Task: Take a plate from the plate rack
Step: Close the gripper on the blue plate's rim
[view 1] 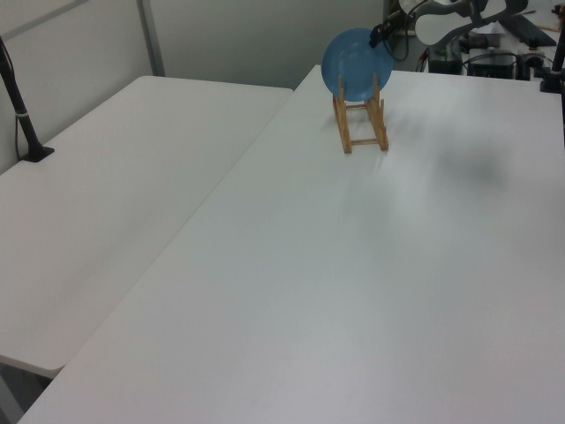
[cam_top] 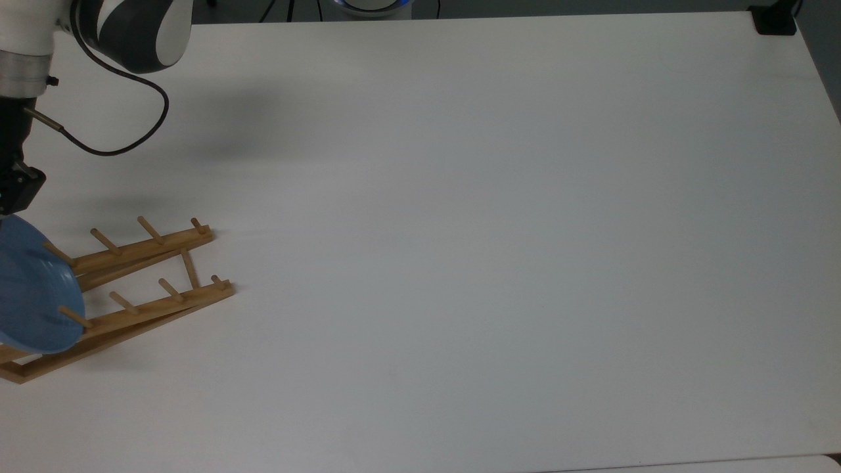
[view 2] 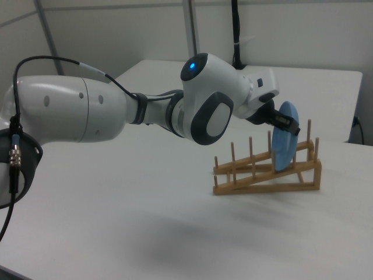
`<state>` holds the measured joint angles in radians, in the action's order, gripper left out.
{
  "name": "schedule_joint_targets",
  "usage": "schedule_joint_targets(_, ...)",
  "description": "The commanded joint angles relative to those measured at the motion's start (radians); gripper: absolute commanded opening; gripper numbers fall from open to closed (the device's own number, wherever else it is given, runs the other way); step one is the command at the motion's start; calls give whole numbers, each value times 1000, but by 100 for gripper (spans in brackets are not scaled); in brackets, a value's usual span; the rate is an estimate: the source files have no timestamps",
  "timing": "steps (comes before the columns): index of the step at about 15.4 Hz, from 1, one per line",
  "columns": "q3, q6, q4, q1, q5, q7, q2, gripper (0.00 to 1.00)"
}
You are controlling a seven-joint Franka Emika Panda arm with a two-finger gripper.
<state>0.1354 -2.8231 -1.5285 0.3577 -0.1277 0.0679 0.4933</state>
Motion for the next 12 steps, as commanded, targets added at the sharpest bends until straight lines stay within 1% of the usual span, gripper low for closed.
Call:
schedule_joint_targets(1,4,-30,-7,7,-15,24,-1,34)
schedule_joint_targets(3,4,-30,-7,10,-17,23,-1,18)
schedule_joint_targets(6,4,-32,-7,14,-20,13,-1,2)
schedule_joint_targets(7,4,-30,-7,14,-20,13,-1,0)
schedule_joint_targets(12,4,-30,-6,24,-17,13,-5,0)
